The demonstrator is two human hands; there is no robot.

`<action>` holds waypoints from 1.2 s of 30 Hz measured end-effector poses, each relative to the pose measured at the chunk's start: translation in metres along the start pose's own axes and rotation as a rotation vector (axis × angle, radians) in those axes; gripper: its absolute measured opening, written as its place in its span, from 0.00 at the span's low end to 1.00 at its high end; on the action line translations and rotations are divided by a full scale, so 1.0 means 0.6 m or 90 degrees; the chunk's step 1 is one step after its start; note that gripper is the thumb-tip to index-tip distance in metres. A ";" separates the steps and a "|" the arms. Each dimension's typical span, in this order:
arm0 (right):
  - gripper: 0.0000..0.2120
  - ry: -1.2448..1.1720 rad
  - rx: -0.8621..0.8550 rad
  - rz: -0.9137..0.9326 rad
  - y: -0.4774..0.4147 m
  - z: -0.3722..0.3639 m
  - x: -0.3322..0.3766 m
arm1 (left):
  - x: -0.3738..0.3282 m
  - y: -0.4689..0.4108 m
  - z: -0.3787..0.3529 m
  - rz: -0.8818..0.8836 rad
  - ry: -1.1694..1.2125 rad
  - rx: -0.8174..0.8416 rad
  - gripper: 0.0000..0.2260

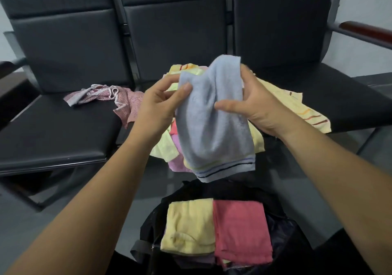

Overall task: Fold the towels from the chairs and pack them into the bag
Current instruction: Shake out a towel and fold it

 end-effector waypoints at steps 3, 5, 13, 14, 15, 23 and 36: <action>0.43 0.070 0.002 -0.036 0.002 -0.032 -0.003 | 0.005 0.002 -0.010 0.018 -0.016 0.032 0.06; 0.40 0.032 -0.049 -0.059 0.002 -0.043 -0.004 | 0.008 0.002 -0.013 0.035 0.016 0.011 0.08; 0.22 -0.356 -0.214 -0.190 -0.010 -0.003 -0.018 | 0.061 0.016 0.000 0.357 -0.026 0.127 0.18; 0.22 -0.363 -0.214 -0.222 -0.011 0.000 -0.026 | 0.063 0.016 -0.004 0.350 0.036 0.098 0.16; 0.23 -0.374 -0.195 -0.246 -0.012 0.003 -0.033 | 0.063 0.015 -0.006 0.337 0.116 0.071 0.16; 0.26 -0.352 0.065 -0.223 0.002 -0.005 -0.047 | 0.045 -0.003 0.007 0.298 0.443 -0.071 0.26; 0.12 -0.015 -0.183 -0.135 -0.007 0.018 -0.066 | 0.064 -0.016 0.060 0.269 -0.058 -0.072 0.13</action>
Point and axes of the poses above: each hand's wrist, its own y-axis away from the middle knuckle, its own z-axis out of the back of the hand, x = y × z, the point moved 2 cm from there along -y, towards the middle knuckle, and after that the axes turned 15 degrees about y, right-handed, at the moved point
